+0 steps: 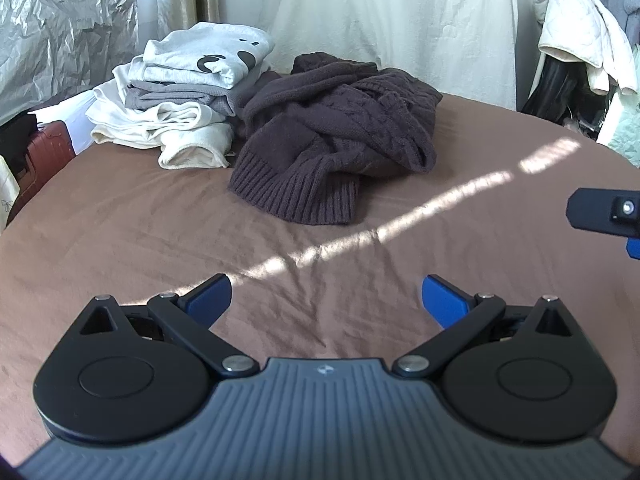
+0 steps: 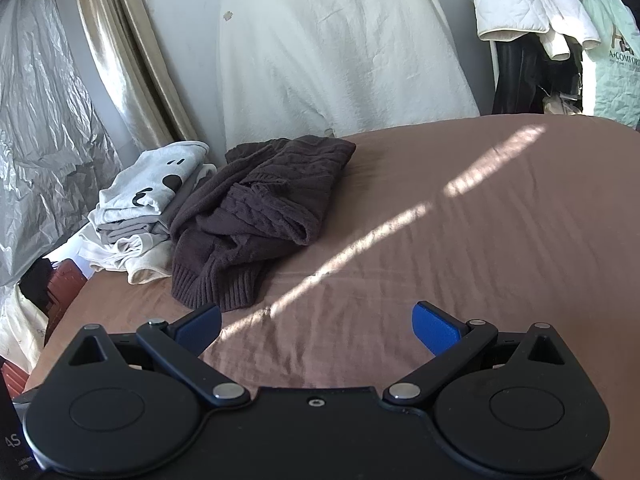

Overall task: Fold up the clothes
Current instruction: 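Grasp the purple sweater with the left tool while the right tool grasps another part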

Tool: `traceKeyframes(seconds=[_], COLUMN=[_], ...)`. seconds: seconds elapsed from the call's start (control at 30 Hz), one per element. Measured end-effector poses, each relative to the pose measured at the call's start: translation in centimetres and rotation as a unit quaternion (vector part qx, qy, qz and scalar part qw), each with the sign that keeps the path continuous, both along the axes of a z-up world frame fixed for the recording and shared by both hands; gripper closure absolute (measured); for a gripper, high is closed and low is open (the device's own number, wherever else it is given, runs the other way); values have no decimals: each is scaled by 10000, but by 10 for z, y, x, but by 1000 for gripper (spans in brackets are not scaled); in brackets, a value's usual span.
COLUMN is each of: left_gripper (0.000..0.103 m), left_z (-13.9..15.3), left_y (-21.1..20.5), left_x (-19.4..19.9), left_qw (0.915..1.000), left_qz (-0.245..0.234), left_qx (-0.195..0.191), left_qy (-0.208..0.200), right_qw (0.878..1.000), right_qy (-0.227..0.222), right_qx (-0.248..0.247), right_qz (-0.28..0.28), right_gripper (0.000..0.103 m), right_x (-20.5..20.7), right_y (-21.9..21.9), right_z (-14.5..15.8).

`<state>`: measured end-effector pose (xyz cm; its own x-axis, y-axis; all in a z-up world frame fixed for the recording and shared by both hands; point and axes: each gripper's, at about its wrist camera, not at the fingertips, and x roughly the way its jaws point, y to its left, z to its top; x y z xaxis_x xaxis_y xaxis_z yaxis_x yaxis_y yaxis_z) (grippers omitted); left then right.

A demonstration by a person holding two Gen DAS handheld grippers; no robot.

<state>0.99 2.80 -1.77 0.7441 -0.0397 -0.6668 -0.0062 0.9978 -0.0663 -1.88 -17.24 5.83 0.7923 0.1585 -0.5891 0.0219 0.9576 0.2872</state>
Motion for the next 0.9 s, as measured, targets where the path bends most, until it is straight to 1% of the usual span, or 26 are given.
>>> traceKeyframes(seconds=[0.07,0.13,0.17,0.2,0.23,0.27,0.3,0.33,0.37,0.4,0.47,0.53,0.57,0.63,0.67,0.7,0.73,0.8,0.83,0.9], left_gripper=[1,6,17,34,42,48,53,55,58,65,66,72,78,83,92,96,96,96,96,96], left_z=[-4,-8,-10,-12,-12,-11,-10,-7,-3,0,9,13,13,8,2,-7,-18,-39,-46,-50], left_y=[1,2,3,5,6,8,9,11,13,15,21,28,34,47,54,60,65,80,90,109], left_x=[4,11,16,23,30,38,48,60,72,85,115,143,155,172,177,177,176,176,176,178], left_qw=[10000,9999,9996,9989,9982,9979,9975,9973,9971,9970,9966,9952,9942,9918,9907,9902,9899,9885,9865,9801], left_qz=[52,98,112,134,190,278,375,454,524,583,704,928,1022,1149,1184,1231,1283,1375,1388,1284], left_qx=[-43,-83,-177,-336,-422,-421,-400,-389,-382,-362,-364,-293,-341,-549,-658,-647,-586,-624,-855,-1510], left_qy=[39,108,188,302,378,414,441,428,396,363,238,103,34,-71,-101,-120,-131,33,125,81], right_qw=[10000,9997,9992,9984,9975,9966,9955,9942,9928,9918,9917,9925,9929,9908,9887,9861,9843,9834,9831,9829], right_qy=[-60,-225,-376,-514,-630,-699,-747,-788,-831,-838,-750,-625,-523,-289,-130,22,110,160,199,301], right_qx=[-25,-46,-49,-83,-182,-296,-402,-494,-569,-620,-595,-161,148,779,1058,1276,1391,1428,1451,1531], right_qz=[20,81,140,204,255,329,421,532,649,735,858,1034,1063,1065,1053,1066,1083,1108,1096,973], right_gripper=[0,0,0,0,0,0,0,2,3,3,3,3,3,3,3,3,3,3,3,3], right_x=[0,2,5,9,18,30,42,56,71,87,117,152,168,198,215,232,247,268,279,301], right_y=[-2,-6,-9,-10,-12,-12,-13,-14,-15,-15,-15,-19,-22,-27,-30,-31,-31,-27,-26,-21], right_z=[0,1,1,2,5,9,13,16,20,22,24,21,16,3,-6,-16,-25,-40,-48,-63])
